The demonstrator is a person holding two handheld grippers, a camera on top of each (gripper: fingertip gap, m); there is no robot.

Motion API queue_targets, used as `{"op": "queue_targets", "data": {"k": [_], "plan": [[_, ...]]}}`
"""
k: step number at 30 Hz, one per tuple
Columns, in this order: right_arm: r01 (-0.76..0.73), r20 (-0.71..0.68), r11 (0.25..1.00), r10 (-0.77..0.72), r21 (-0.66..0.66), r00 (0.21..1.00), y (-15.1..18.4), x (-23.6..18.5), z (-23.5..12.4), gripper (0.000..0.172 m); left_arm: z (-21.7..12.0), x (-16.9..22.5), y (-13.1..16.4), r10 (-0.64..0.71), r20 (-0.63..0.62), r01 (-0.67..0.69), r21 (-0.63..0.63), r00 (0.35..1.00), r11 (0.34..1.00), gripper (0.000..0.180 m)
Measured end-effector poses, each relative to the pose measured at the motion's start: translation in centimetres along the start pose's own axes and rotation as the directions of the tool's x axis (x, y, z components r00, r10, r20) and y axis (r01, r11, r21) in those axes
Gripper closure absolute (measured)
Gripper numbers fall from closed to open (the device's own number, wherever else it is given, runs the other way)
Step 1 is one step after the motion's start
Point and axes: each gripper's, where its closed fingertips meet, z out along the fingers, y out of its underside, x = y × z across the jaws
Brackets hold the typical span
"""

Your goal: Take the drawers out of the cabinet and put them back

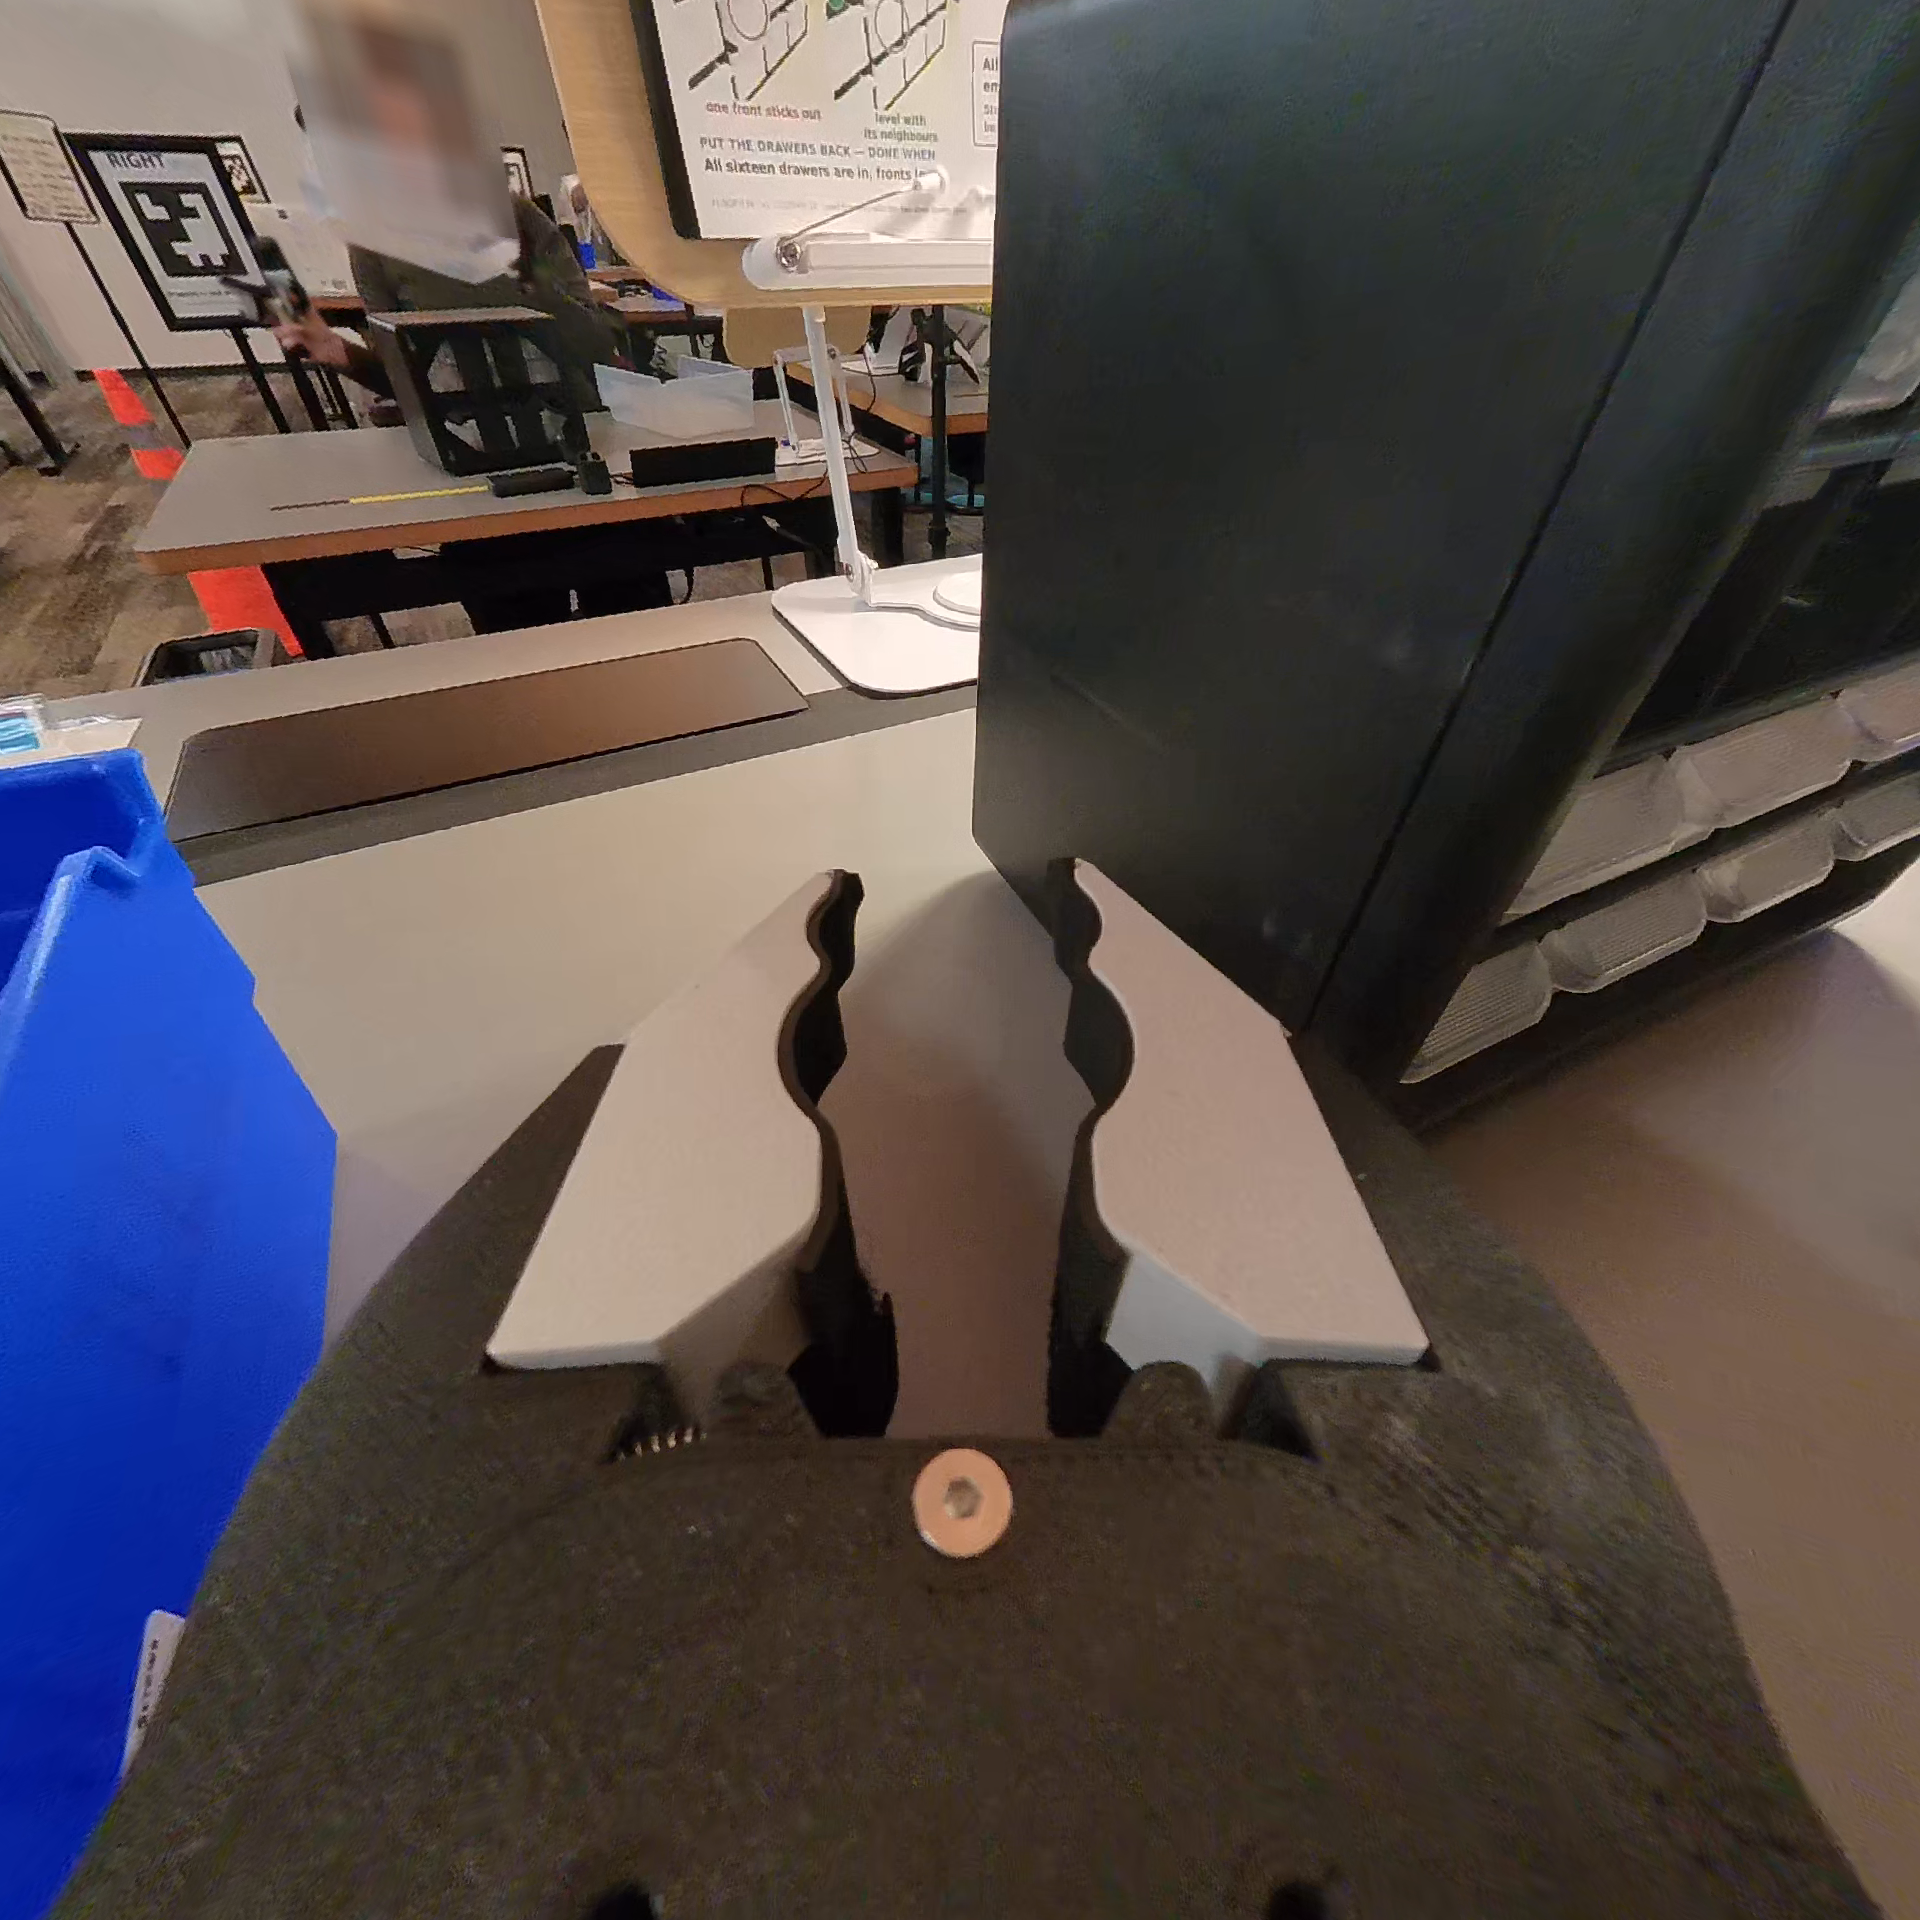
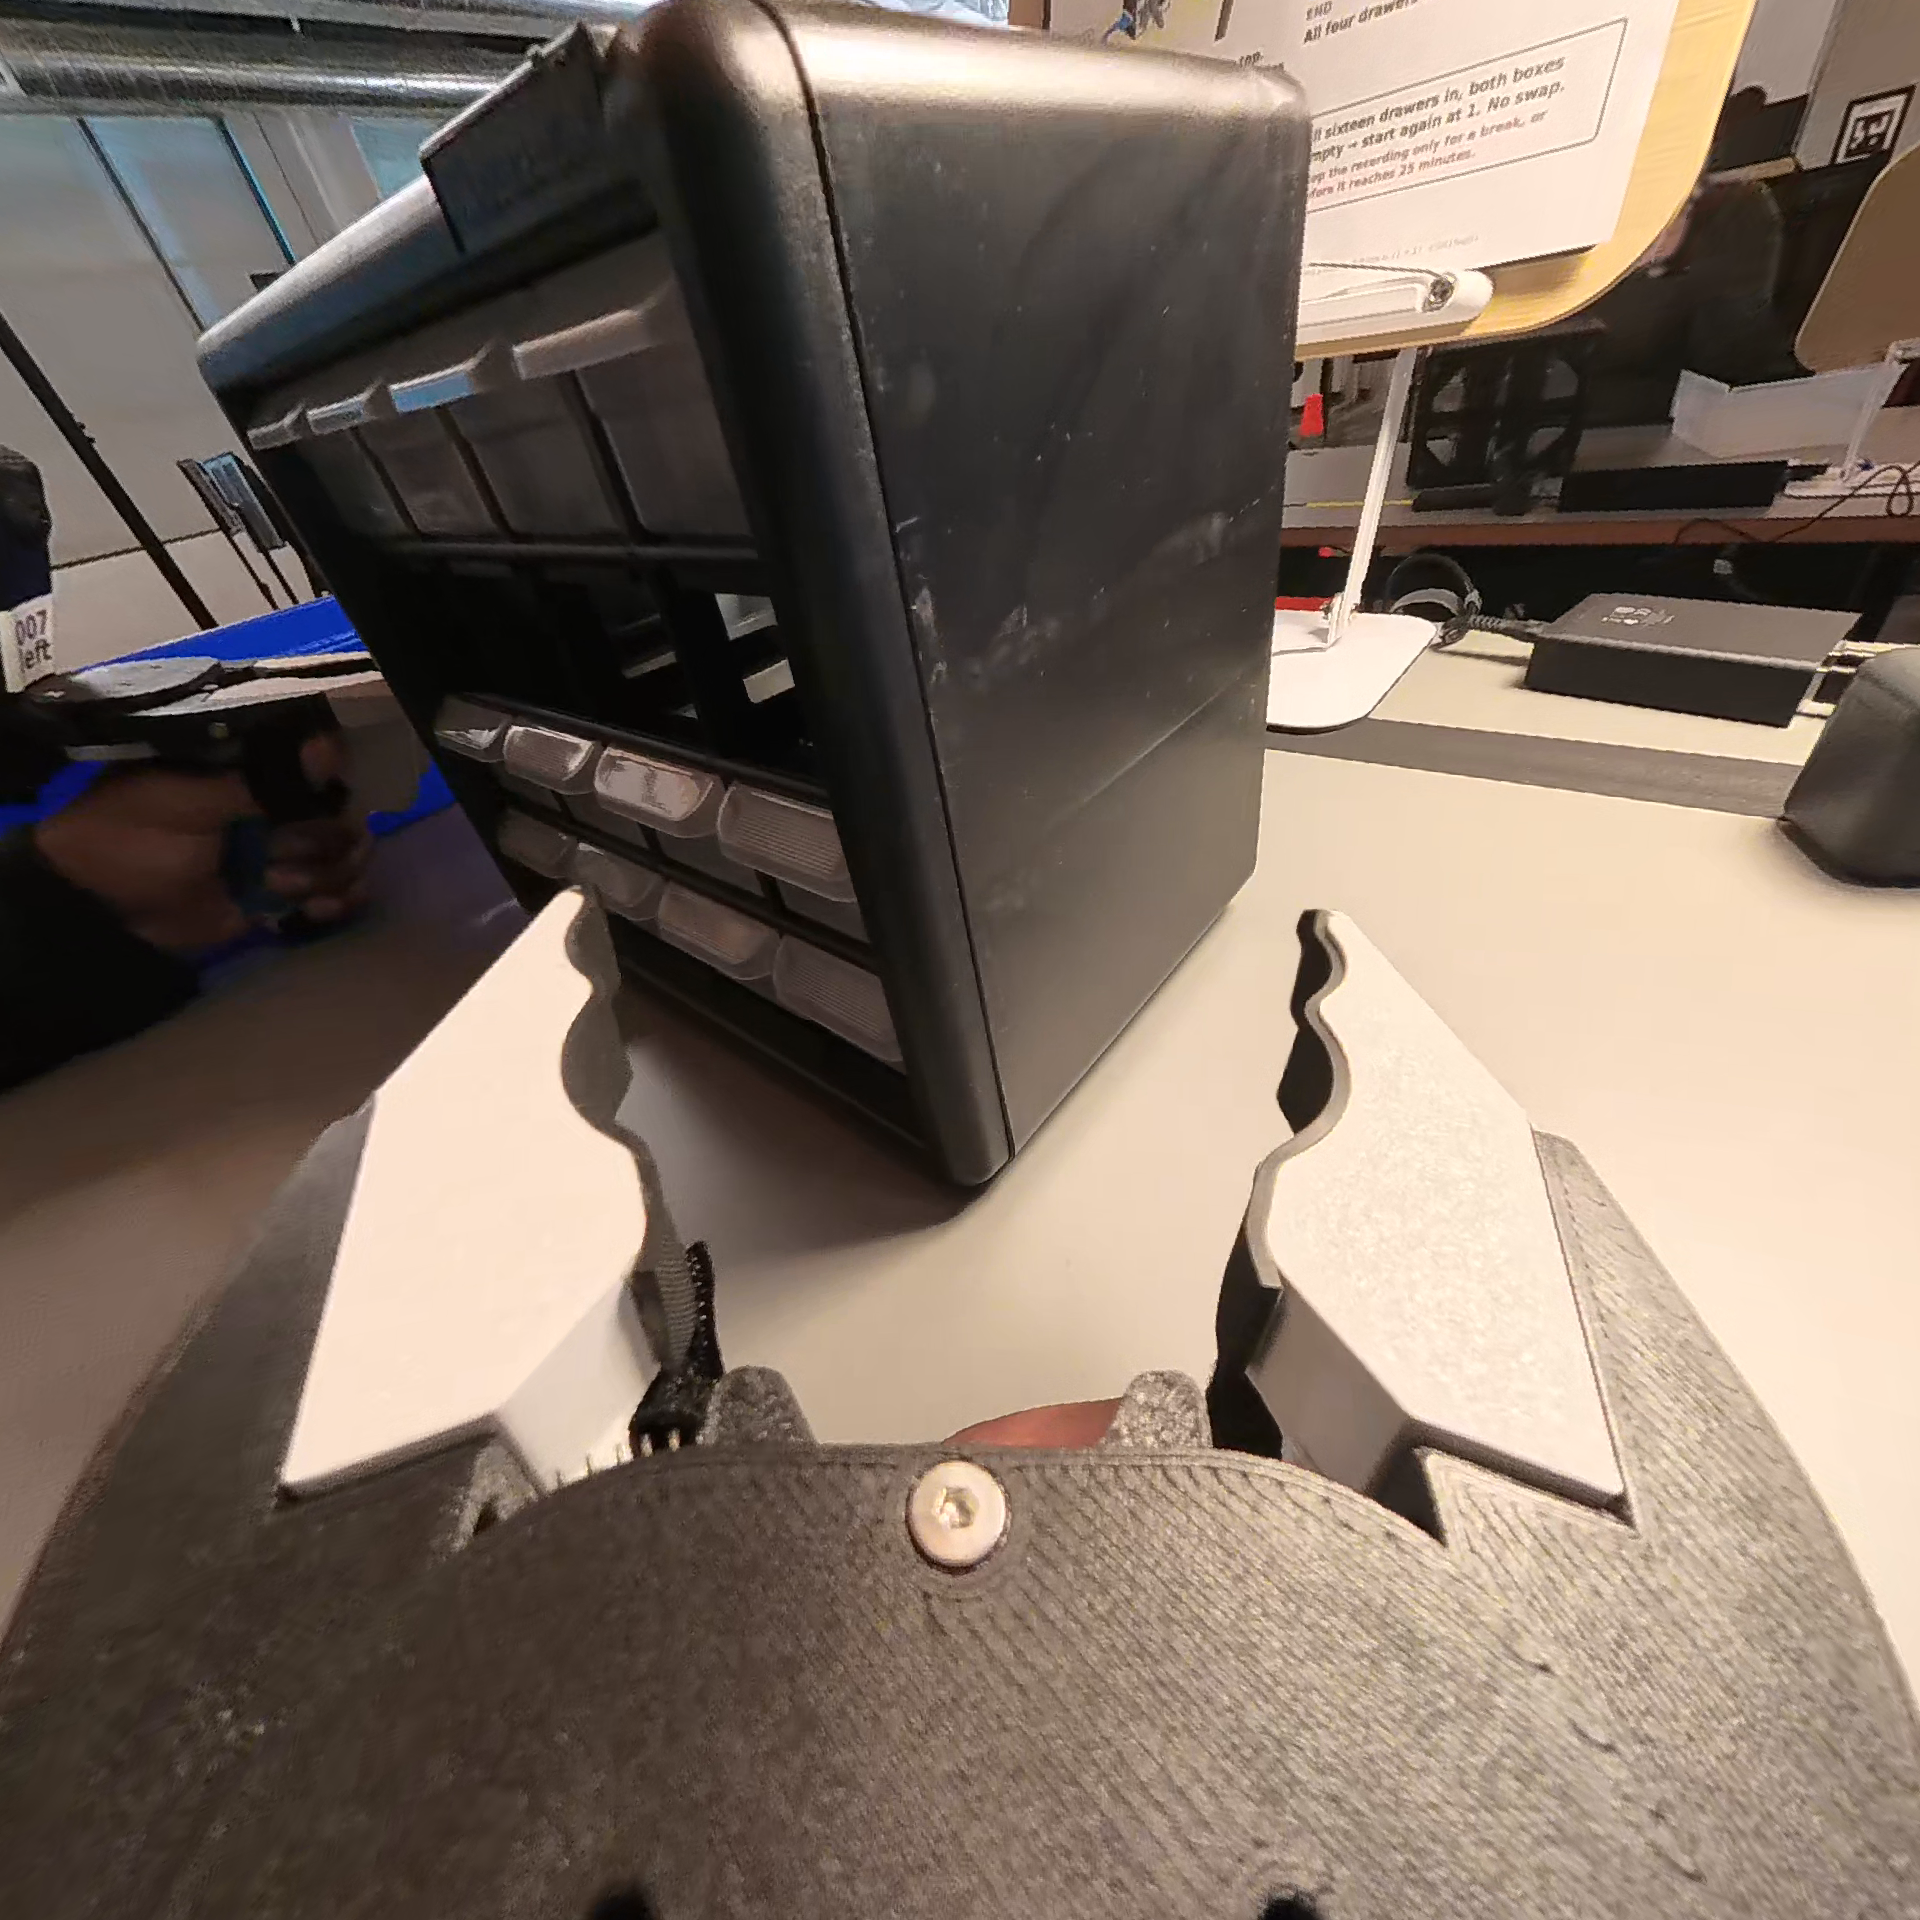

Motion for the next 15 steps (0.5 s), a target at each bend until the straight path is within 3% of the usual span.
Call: {"op": "queue_targets", "data": {"k": [10,15], "plan": [[-0.008,-0.045,1.0,0.007,-0.027,0.999,0.3,1.0,0.1,0.048,-0.9,1.9,0.5,-0.041,0.022,0.042,-0.046,0.999,0.998,0.135],[-0.034,-0.044,0.999,0.033,-0.029,0.999,0.4,1.3,0.0,0.052,-6.9,3.8,-2.4,-0.074,0.118,0.075,-0.004,0.99,0.997,0.136]]}}
